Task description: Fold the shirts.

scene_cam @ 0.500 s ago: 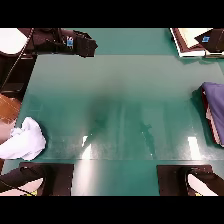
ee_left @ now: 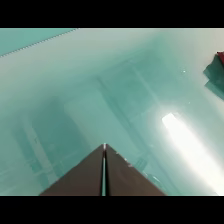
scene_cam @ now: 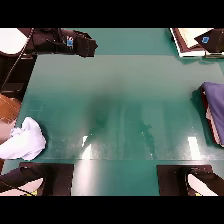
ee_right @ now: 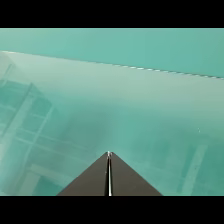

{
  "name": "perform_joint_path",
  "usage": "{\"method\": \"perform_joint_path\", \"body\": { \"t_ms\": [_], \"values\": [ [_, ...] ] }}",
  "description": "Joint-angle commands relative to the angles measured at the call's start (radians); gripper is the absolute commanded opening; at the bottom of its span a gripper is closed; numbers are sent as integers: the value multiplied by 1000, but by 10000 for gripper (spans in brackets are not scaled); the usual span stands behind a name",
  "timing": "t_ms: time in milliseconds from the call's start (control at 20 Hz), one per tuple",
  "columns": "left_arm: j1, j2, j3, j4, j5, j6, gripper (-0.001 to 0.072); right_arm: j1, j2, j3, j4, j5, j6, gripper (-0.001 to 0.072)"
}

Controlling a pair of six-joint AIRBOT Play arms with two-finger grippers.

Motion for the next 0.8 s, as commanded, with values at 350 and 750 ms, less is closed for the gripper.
{"method": "perform_joint_path", "body": {
  "t_ms": [350, 750],
  "values": [
    [32, 31, 6, 81, -48, -9, 30, 1, 0, 0, 1, 54, 1, 16],
    [342, 262, -293, 505, -601, -44, 30, 1, 0, 0, 0, 53, 1, 16]
  ]
}}
